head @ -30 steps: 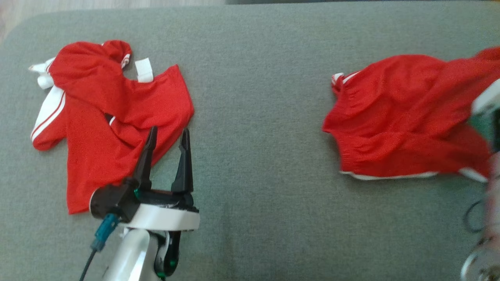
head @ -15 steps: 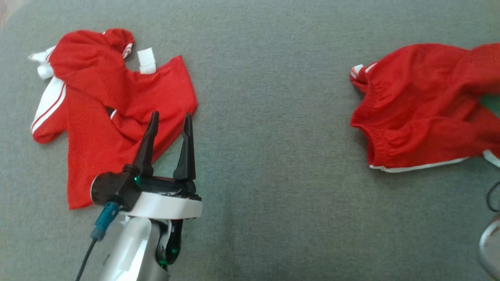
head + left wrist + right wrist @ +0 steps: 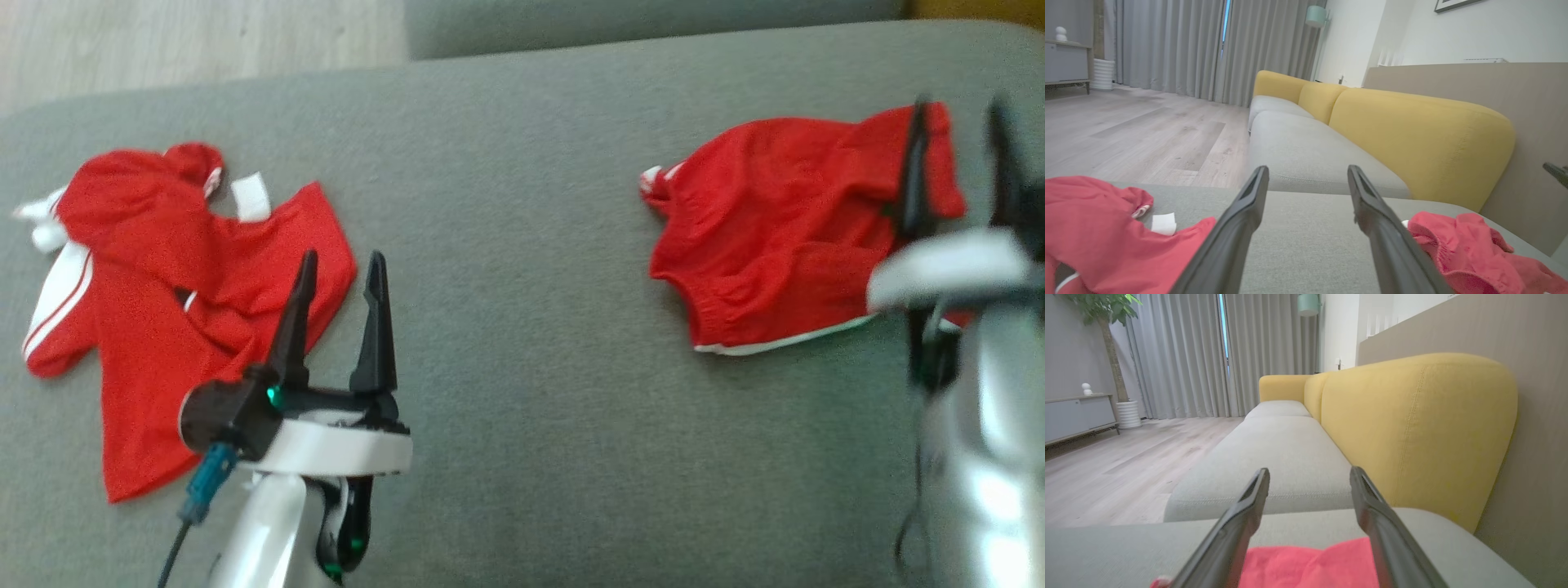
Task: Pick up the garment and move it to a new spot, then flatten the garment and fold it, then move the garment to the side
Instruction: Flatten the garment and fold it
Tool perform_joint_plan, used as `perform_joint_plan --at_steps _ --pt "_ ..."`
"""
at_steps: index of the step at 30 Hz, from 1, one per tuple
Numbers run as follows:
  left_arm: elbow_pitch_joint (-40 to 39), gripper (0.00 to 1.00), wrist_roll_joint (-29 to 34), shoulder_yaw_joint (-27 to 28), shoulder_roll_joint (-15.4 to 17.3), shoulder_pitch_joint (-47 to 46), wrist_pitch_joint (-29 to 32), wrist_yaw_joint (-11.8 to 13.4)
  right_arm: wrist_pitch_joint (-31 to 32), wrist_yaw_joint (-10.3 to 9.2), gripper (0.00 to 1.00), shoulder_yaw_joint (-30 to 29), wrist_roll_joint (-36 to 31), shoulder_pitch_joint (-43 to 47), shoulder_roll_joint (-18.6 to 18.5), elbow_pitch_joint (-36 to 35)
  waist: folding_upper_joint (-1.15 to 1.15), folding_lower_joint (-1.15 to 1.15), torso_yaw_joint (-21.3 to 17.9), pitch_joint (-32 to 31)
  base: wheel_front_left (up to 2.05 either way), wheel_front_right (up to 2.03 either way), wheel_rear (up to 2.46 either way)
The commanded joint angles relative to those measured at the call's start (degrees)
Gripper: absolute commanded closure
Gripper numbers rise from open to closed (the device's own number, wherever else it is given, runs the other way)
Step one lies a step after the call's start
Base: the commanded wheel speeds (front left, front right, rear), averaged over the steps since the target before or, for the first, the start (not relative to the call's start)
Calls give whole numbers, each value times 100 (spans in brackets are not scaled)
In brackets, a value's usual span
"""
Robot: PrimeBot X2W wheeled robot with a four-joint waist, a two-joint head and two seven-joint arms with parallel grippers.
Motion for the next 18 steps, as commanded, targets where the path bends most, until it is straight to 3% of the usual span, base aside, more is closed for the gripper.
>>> perform_joint_plan --at_steps 1,9,18 --pt "-214 0 -11 211 21 -29 -55 -28 -58 39 0 348 262 377 91 -470 0 1 -194 -203 0 0 0" --pt "-209 0 -9 78 21 91 -55 -66 -59 39 0 997 1099 2185 117 -1408 0 1 -436 -406 0 0 0" --pt "-135 0 68 -166 21 -57 -55 -130 -60 39 0 1024 1374 2359 118 -1837 0 1 -621 -199 0 0 0"
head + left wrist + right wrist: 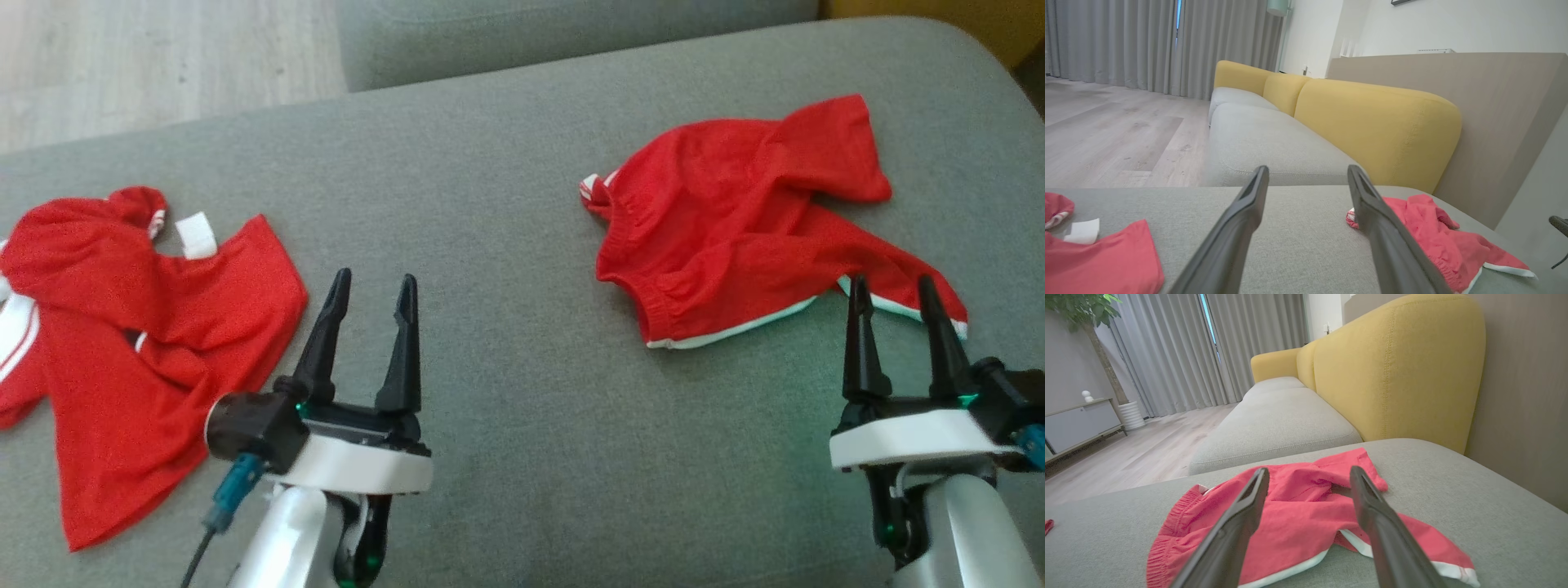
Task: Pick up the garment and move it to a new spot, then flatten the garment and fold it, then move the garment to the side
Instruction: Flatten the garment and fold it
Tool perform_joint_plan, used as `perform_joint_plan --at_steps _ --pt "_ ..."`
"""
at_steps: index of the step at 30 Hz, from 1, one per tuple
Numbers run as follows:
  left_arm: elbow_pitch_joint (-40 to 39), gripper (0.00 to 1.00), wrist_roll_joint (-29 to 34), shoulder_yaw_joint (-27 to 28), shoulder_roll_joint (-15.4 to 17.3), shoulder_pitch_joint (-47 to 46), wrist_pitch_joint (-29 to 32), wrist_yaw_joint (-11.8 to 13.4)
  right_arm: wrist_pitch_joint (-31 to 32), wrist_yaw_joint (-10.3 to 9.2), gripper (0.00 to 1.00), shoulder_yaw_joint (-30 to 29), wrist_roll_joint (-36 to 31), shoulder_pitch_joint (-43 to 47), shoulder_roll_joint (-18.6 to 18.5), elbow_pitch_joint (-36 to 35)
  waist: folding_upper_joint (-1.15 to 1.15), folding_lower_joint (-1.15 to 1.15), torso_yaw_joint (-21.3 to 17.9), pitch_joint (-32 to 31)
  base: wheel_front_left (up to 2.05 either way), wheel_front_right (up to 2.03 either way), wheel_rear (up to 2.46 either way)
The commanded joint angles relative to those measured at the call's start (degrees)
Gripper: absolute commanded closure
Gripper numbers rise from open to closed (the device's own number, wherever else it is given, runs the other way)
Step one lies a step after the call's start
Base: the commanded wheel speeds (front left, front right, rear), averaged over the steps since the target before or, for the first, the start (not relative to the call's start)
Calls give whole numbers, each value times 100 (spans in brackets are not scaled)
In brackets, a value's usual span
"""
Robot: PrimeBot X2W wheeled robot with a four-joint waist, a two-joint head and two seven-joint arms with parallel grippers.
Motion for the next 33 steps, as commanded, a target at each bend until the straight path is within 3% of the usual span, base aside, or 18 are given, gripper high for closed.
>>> perform_joint_plan --at_steps 1,7,14,24,33 --pt "-155 0 60 95 20 -270 -55 -40 -54 39 0 119 25 -256 -21 -207 0 0 -42 54 0 0 0" --pt "241 0 254 -465 20 -615 -55 -158 -54 39 0 -18 34 -315 -21 -282 0 0 -167 279 0 0 0" --pt "1303 0 125 -1610 20 -1328 -5 -301 -54 39 0 -124 57 -468 -21 -259 0 0 -342 591 0 0 0" --pt "2149 0 -968 -3139 20 -2391 325 -333 -54 39 0 -99 135 -671 -21 -239 0 0 -658 916 0 0 0" --pt "2681 0 -1824 -3975 20 -3051 549 -334 -54 39 0 -43 142 -708 -20 -195 0 0 -758 1003 0 0 0"
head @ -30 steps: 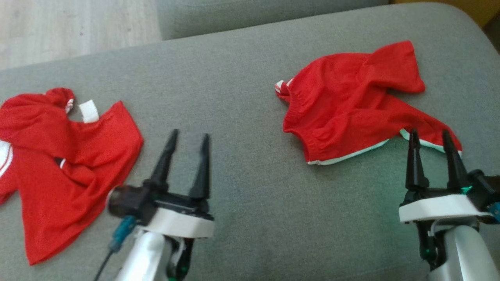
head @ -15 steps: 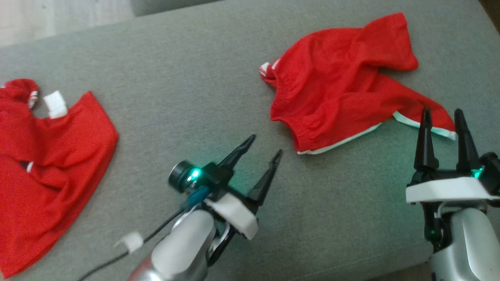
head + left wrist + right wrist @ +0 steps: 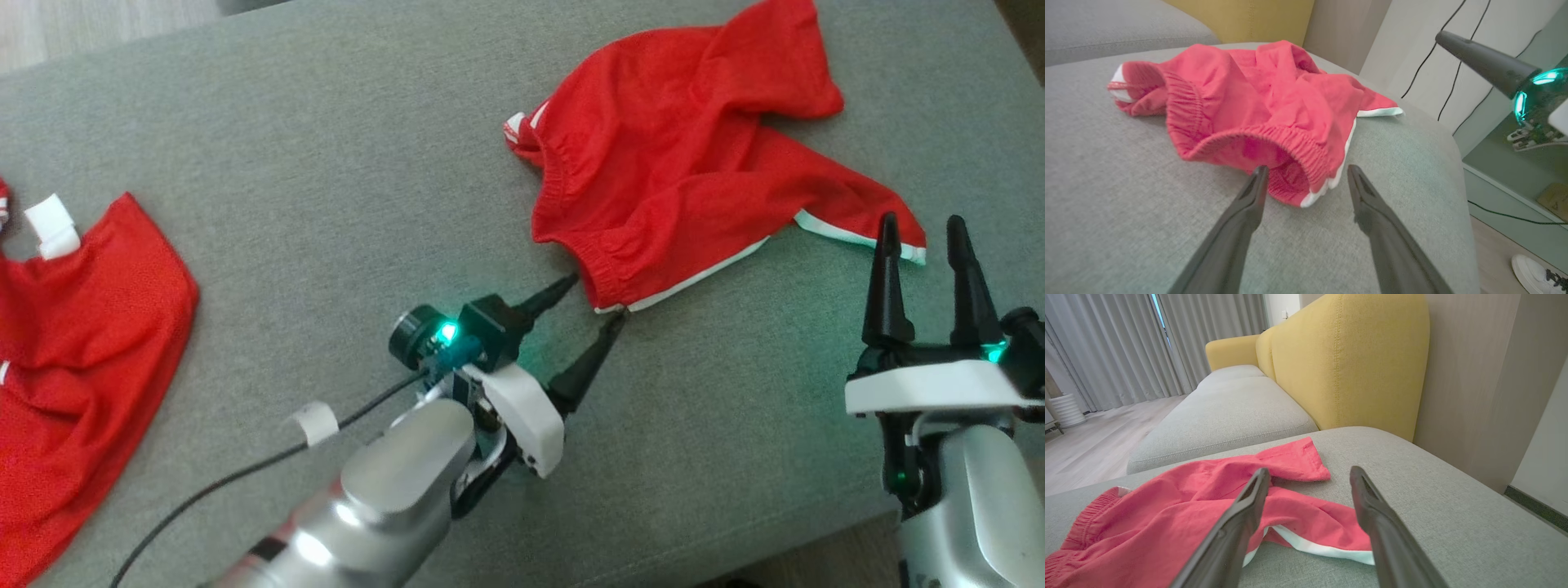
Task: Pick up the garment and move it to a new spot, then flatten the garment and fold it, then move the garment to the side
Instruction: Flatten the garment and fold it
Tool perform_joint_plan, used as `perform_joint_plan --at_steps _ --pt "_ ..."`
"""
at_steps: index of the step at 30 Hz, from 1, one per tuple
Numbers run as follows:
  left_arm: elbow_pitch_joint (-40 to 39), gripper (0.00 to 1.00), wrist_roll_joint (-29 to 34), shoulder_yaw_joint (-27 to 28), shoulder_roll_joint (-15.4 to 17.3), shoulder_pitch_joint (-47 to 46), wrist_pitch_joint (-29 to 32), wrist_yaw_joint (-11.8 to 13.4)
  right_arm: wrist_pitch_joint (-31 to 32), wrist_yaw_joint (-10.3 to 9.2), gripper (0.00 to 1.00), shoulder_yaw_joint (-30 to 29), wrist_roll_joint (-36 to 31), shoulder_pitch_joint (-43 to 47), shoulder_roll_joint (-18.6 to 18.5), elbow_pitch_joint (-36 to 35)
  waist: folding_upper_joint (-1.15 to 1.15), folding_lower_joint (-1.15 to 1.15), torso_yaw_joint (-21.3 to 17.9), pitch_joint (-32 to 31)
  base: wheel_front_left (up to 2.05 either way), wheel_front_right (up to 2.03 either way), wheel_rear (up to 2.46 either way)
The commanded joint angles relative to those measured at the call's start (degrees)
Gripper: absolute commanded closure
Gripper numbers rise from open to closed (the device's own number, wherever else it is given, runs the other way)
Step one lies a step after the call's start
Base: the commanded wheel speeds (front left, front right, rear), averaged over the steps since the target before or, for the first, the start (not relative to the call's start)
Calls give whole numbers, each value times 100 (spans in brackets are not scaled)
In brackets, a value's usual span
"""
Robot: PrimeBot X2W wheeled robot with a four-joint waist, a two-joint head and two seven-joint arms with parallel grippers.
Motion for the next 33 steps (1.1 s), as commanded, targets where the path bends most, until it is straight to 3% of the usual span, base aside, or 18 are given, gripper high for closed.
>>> perform_joint_plan --at_steps 1,8,9,10,11,18,24,33 --pt "-29 0 -123 -12 9 -345 15 -32 -53 39 0 163 42 -184 -28 -151 0 0 -28 16 0 0 0" --pt "117 0 -555 -387 9 -580 57 -28 -53 39 0 217 43 -223 -28 -143 0 0 -73 38 0 0 0" --pt "92 4 -650 -454 9 -597 47 -29 -53 39 0 216 44 -223 -28 -141 0 0 -74 40 0 0 0" --pt "69 60 -726 -508 9 -619 3 -29 -53 39 0 212 44 -221 -28 -140 0 0 -72 43 0 0 0" --pt "54 100 -782 -557 9 -645 -73 -30 -53 39 0 205 43 -219 -28 -138 0 0 -68 43 0 0 0" --pt "93 100 -1000 -537 9 -820 -527 16 -53 39 0 112 -18 -168 -28 -75 0 0 96 -45 0 0 0" --pt "103 100 -807 -119 34 -772 -592 72 -53 39 0 110 -115 -106 -28 2 0 0 389 -262 0 0 0" --pt "-220 100 -180 472 520 -185 -595 45 -53 39 0 333 -188 28 -28 157 0 0 823 -621 0 0 0"
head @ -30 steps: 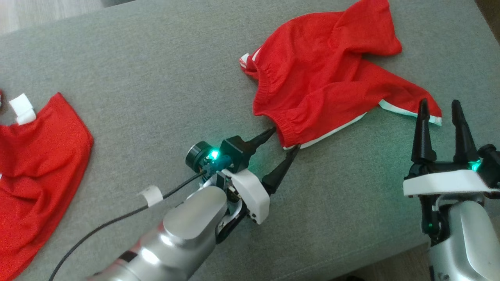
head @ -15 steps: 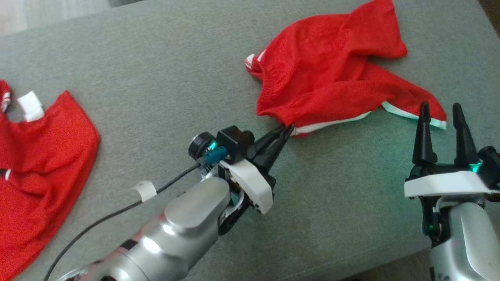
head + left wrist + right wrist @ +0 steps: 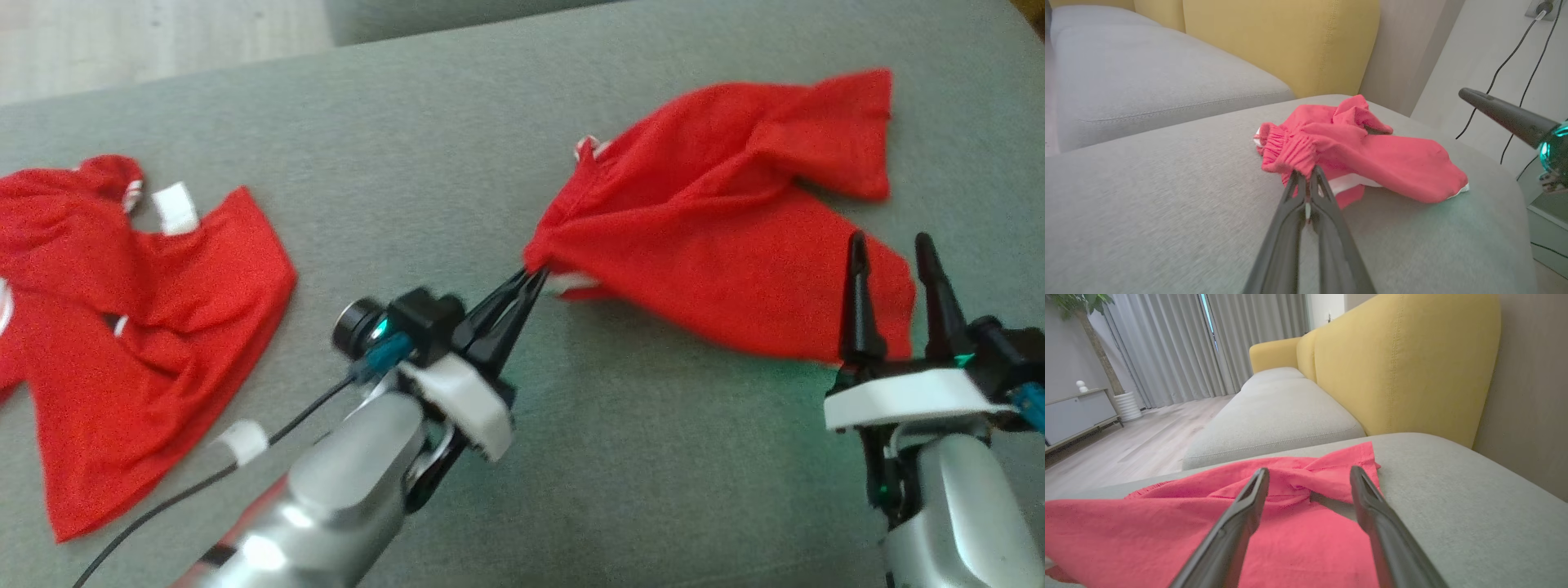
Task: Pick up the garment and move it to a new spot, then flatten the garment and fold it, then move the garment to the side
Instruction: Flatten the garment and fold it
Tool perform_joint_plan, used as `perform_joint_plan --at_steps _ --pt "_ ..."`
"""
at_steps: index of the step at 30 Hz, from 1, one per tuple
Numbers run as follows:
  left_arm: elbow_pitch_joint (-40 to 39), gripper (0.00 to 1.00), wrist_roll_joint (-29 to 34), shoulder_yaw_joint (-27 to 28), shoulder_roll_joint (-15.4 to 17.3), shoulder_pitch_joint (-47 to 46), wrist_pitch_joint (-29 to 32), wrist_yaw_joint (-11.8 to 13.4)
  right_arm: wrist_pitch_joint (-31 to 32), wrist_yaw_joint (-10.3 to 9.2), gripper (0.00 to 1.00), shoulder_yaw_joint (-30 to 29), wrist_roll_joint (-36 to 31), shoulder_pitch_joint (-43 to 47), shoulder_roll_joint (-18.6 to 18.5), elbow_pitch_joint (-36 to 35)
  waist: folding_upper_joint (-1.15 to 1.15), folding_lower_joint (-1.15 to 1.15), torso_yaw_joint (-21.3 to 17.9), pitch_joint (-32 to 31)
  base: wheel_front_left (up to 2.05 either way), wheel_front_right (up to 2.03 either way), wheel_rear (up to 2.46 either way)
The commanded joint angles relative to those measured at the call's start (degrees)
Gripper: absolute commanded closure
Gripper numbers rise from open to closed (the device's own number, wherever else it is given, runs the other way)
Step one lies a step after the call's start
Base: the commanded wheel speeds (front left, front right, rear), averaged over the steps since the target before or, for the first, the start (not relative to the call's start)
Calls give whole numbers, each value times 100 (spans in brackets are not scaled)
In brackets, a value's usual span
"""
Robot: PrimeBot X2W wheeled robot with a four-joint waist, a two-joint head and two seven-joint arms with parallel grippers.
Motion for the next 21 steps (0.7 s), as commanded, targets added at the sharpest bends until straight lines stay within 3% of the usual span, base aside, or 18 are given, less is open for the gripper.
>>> perform_joint_plan --at_steps 1,18,20,21 --pt "-181 100 74 252 168 -83 -60 -18 -53 39 0 170 -55 50 -27 -138 0 1 142 -128 0 0 0" --pt "-668 100 476 905 1076 936 -61 110 -53 39 0 430 -13 216 -27 86 0 1 531 -396 0 0 0" --pt "-634 6 569 852 1119 1008 -61 152 -53 39 0 459 -26 217 -27 123 0 1 552 -426 0 0 0" --pt "-630 0 591 868 1119 1035 -61 201 -53 39 0 477 -30 213 -27 138 0 1 556 -435 0 0 0"
